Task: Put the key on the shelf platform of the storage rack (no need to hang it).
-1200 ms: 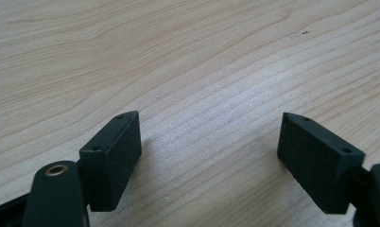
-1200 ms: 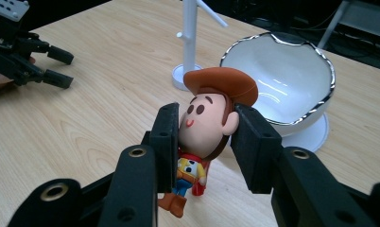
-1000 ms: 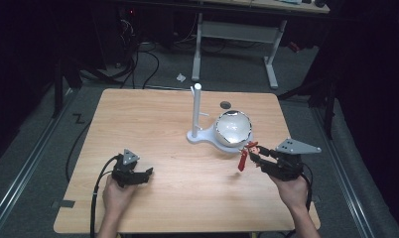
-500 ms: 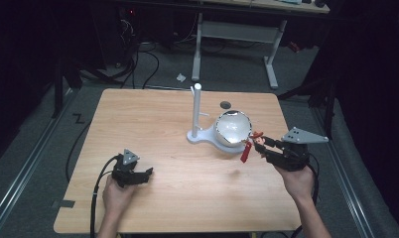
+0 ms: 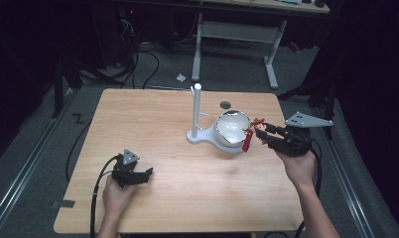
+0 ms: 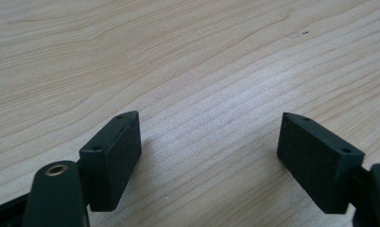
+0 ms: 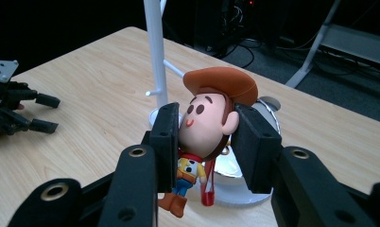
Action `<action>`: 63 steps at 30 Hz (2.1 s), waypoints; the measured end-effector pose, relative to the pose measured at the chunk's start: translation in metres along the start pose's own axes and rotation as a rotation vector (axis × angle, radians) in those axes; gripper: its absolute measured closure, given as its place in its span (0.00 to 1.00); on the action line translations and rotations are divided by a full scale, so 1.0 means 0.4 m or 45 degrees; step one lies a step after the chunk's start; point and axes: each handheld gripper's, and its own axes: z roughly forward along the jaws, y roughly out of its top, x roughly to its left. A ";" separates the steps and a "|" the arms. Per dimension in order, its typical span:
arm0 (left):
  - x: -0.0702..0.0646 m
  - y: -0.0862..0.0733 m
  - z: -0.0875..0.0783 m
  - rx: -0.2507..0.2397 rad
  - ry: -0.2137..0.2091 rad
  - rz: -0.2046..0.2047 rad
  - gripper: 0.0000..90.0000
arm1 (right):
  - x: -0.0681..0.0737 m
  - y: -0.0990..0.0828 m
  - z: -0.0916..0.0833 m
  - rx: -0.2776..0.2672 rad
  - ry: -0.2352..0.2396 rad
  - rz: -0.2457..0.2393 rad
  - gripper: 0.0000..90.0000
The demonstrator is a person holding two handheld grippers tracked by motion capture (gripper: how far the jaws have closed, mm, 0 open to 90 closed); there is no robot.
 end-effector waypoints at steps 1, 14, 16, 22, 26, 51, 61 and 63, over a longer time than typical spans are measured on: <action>0.000 0.000 0.000 0.000 0.000 0.000 0.25 | -0.002 0.005 0.003 -0.004 0.003 -0.001 0.71; 0.000 0.000 0.000 0.000 0.000 0.000 0.25 | -0.024 0.060 0.029 -0.013 -0.006 0.006 0.71; 0.000 0.000 0.000 0.000 0.000 0.000 0.25 | -0.027 0.068 0.035 -0.020 -0.008 0.011 0.71; 0.000 0.000 0.000 0.000 0.000 0.000 0.25 | -0.037 0.081 0.064 -0.005 -0.015 0.020 0.71; 0.000 0.000 0.000 0.000 0.000 0.000 0.25 | -0.039 0.082 0.085 0.003 -0.018 0.022 0.71; 0.000 0.000 0.000 0.000 0.000 0.000 0.25 | -0.032 0.044 0.200 0.130 -0.007 0.026 0.71; 0.000 0.000 0.000 0.000 0.000 0.000 0.25 | -0.035 0.023 0.230 0.165 -0.011 0.039 0.71; 0.000 0.000 0.000 0.000 0.000 -0.001 0.25 | -0.039 0.016 0.233 0.162 -0.012 0.050 0.71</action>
